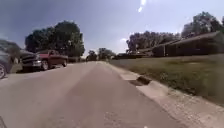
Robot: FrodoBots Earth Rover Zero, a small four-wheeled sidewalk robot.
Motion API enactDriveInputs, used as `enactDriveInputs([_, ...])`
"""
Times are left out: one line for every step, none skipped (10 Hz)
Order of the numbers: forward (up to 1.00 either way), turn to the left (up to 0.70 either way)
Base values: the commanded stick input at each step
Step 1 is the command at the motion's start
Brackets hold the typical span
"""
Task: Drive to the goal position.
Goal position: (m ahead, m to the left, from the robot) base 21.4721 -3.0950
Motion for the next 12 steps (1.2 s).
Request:
enactDriveInputs([0.7, 0.0])
enactDriveInputs([0.7, 0.0])
enactDriveInputs([0.7, 0.0])
enactDriveInputs([0.7, 0.0])
enactDriveInputs([0.7, 0.0])
enactDriveInputs([0.7, 0.0])
enactDriveInputs([0.7, 0.0])
enactDriveInputs([0.7, 0.0])
enactDriveInputs([0.7, 0.0])
enactDriveInputs([0.7, 0.0])
enactDriveInputs([0.7, 0.0])
enactDriveInputs([0.7, -0.35])
